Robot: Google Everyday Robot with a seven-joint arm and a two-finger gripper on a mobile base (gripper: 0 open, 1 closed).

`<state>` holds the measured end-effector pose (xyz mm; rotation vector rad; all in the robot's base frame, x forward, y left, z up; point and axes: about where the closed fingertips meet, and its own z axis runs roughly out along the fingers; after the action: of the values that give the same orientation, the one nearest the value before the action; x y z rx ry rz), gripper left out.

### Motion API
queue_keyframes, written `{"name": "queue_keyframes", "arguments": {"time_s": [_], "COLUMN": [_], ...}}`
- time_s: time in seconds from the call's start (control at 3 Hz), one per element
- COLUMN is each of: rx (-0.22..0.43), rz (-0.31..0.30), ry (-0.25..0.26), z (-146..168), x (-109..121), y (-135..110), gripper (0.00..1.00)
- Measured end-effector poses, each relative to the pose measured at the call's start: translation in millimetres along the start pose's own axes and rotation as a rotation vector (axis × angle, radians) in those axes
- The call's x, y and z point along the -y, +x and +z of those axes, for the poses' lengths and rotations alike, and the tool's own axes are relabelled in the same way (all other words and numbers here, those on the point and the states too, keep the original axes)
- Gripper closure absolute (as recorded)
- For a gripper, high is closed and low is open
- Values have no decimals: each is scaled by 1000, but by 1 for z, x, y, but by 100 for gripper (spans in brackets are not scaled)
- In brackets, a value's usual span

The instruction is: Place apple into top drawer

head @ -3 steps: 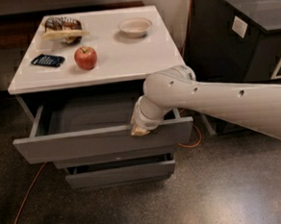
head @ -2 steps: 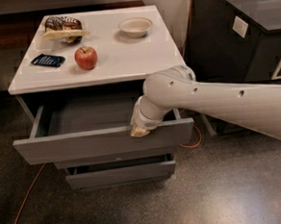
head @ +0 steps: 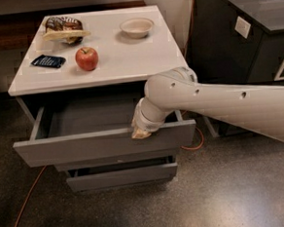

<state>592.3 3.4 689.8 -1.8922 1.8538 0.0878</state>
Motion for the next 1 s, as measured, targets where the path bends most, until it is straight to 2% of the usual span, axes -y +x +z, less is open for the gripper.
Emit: {"name": "queue_keyframes", "arguments": {"time_s": [0.33, 0.67, 1.0], "rx": [0, 0, 4], "rz": [0, 0, 8], "ry": [0, 0, -3], "z": [0, 0, -1], "x": [0, 0, 0], "y": [0, 0, 1], "gripper": [100, 83, 52]}}
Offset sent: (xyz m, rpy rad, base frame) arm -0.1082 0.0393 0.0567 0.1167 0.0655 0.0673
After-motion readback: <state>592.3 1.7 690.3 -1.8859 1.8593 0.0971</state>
